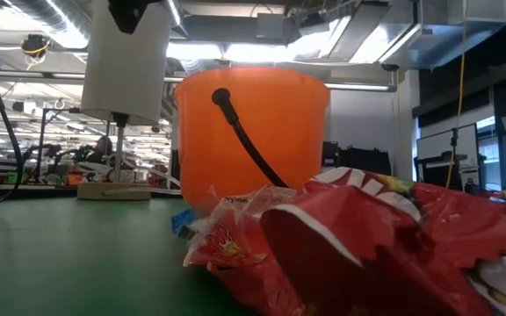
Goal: Sort candy
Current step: Put the white chocolate into the black bucket, then put the red candy into the orange bucket
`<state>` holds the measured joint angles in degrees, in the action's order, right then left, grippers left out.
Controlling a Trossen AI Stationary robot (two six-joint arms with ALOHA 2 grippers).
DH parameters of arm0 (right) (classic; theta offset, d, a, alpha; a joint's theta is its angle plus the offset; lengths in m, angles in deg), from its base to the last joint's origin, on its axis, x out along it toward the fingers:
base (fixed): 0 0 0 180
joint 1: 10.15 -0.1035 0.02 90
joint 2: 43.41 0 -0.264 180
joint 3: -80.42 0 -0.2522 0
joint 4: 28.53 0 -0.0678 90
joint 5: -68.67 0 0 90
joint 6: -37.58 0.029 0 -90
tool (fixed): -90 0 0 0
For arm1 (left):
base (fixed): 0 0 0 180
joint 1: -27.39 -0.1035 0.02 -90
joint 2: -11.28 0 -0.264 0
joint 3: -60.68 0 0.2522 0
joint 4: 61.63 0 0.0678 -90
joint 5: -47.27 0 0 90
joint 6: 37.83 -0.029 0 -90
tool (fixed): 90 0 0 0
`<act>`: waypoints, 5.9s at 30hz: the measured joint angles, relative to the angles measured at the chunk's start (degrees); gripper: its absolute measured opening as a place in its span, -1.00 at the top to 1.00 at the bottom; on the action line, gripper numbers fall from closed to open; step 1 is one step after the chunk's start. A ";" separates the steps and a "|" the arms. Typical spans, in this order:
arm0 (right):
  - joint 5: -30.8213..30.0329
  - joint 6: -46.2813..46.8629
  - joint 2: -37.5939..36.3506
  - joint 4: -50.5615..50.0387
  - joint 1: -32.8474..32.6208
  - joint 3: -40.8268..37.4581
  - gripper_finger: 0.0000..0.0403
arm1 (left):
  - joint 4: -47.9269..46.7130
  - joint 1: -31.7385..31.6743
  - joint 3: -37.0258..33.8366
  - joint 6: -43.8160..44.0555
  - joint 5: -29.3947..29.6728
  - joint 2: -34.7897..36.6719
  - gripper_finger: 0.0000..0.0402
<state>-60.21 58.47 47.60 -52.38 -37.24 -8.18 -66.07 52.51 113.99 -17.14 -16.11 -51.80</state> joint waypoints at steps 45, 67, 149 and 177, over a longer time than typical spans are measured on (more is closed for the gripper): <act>7.60 -16.87 7.76 19.81 7.00 -0.04 1.00 | 3.18 -2.75 -0.02 11.75 -5.65 -3.35 0.66; 7.84 -19.30 4.09 16.90 6.82 -0.01 -0.15 | -10.26 0.54 0.02 14.77 -13.14 4.03 0.94; 17.82 10.04 -3.86 -39.22 -2.72 0.01 -0.07 | -49.79 14.96 20.28 6.84 1.50 -0.53 0.33; 32.47 64.90 -3.65 -32.56 -27.06 -24.17 -0.07 | 2.17 -3.53 3.15 -13.43 -23.42 -0.53 0.33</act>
<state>-27.74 123.36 43.94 -84.94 -64.30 -32.36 -63.90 48.99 117.13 -30.57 -39.53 -52.34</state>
